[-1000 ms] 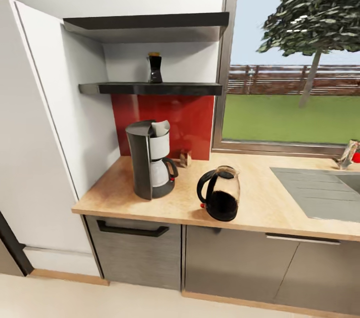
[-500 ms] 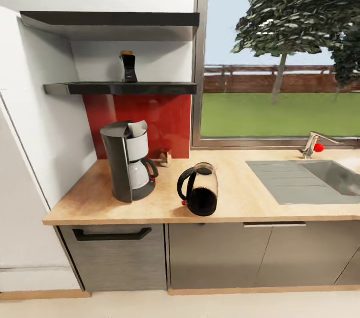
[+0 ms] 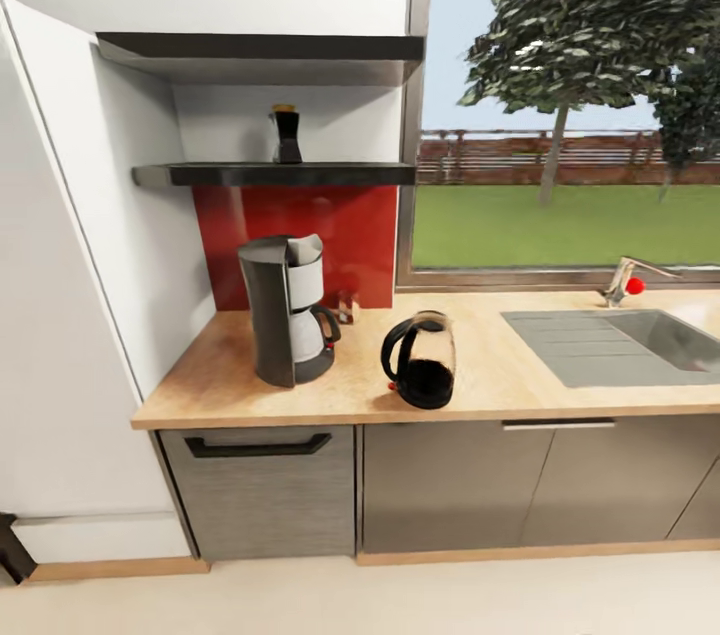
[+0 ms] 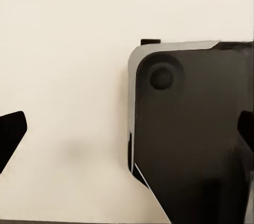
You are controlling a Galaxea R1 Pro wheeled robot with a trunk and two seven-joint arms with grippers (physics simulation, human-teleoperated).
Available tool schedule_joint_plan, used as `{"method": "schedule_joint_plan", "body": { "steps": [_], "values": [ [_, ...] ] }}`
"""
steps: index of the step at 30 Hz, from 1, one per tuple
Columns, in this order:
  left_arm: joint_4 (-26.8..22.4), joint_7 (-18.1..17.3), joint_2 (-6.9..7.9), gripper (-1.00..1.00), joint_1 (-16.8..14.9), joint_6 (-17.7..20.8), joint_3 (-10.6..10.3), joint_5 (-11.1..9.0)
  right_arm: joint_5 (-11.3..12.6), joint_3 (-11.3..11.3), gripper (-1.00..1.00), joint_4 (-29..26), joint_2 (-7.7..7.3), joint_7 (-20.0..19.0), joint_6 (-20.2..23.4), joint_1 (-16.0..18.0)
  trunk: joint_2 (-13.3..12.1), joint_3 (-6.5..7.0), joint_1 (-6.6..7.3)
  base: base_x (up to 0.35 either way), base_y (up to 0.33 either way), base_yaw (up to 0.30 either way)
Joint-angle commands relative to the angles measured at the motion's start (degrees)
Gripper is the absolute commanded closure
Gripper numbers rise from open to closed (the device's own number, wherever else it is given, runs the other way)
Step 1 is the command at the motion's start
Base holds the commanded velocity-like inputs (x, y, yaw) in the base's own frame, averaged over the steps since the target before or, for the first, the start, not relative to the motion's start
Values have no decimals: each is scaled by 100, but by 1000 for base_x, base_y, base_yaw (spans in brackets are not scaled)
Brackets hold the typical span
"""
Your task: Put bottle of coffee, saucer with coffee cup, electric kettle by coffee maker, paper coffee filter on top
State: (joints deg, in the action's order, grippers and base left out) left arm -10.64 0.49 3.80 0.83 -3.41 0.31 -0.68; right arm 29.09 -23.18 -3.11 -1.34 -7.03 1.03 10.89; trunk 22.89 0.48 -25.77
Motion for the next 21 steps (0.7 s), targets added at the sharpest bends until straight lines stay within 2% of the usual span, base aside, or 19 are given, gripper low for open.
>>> {"method": "schedule_joint_plan", "body": {
  "steps": [1,3,5,10,16,21],
  "values": [
    [-60,13,9,-100,4,-11,-1,0,57,-46,-100,-3,11,-17,4,1,3,-1,-1,-48,308,0],
    [-257,27,73,-100,-26,-17,-4,3,60,-36,-100,-117,40,-33,-13,1,3,-1,-1,-15,317,0],
    [-350,30,114,-100,-55,-19,3,-1,63,-23,-100,-184,6,-28,-15,1,3,-1,-1,-3,300,0],
    [-394,32,117,-100,-153,-52,4,-11,61,-28,-100,-196,-41,-21,-20,1,3,-1,-1,0,114,0],
    [-970,31,79,-100,-202,-812,-2,10,61,-31,-100,-186,-50,-8,-42,1,3,-1,-1,0,4,0],
    [-1731,37,83,-100,-318,-1119,8,-28,61,-30,-100,-178,-50,-1,-75,1,3,-1,-1,0,0,0]
  ]
}}
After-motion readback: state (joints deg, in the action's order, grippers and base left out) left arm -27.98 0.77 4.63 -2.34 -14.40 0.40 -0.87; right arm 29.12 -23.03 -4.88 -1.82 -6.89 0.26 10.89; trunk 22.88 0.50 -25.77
